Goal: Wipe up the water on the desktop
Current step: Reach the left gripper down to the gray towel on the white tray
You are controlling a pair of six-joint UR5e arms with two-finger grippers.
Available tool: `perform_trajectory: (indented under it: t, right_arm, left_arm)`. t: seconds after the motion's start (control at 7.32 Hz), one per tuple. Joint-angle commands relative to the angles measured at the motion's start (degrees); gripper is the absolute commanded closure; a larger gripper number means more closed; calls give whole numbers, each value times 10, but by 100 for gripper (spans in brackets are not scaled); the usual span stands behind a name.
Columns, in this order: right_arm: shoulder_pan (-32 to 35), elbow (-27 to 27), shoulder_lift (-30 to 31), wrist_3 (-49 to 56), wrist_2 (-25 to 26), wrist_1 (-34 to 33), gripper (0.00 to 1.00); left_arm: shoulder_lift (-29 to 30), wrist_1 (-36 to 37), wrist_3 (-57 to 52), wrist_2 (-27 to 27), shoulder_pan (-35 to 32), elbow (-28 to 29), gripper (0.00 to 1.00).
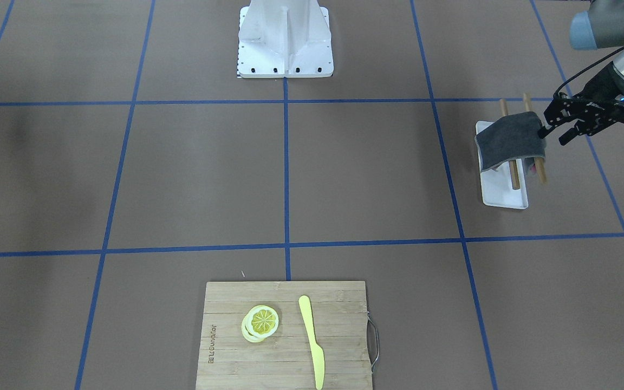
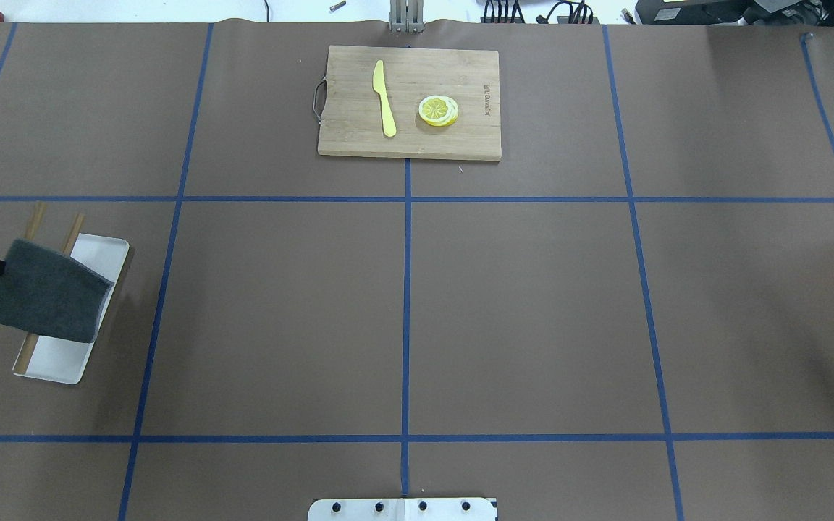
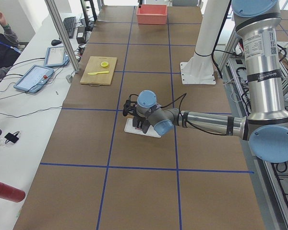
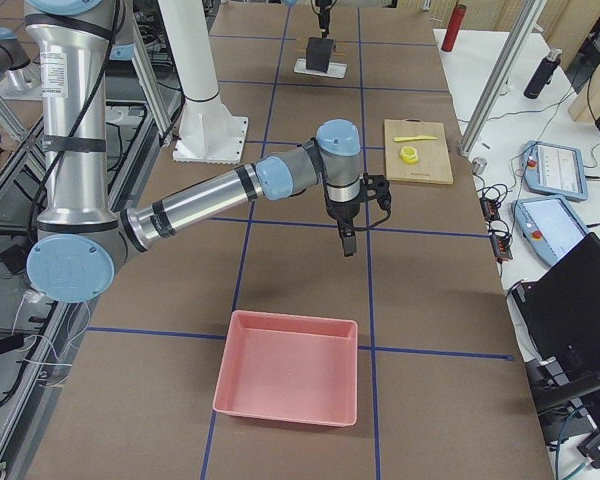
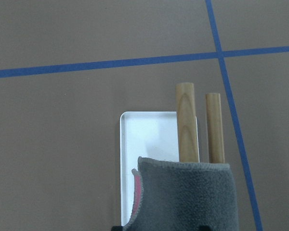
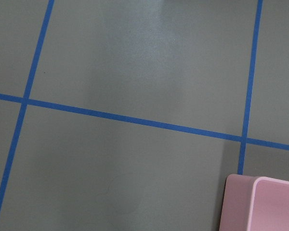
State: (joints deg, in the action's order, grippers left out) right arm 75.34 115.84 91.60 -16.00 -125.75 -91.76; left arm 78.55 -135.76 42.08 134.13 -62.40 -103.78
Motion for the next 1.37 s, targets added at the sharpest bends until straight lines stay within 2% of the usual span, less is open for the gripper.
perform_trajectory:
  t: [0.0,0.27,0.41,0.68,0.96,1.23]
  right_arm:
    - [0,0,1,0,1,0,0]
    - [0,0,1,1,1,0,0]
    - [1,0,1,1,1,0,0]
    - [0,0,1,1,1,0,0]
    - [0,0,1,1,1,0,0]
    - [0,0,0,0,0,0,0]
  left_arm:
    - [6,-2,1,2,6,-1,41]
    - [9,-2,1,2,19,0,43]
    - [12,-3,1,2,22,0,50]
    - [13,-3,1,2,23,0,77]
    - [13,-3,0,2,23,0,100]
    - [13,-3,0,2,22,-3,100]
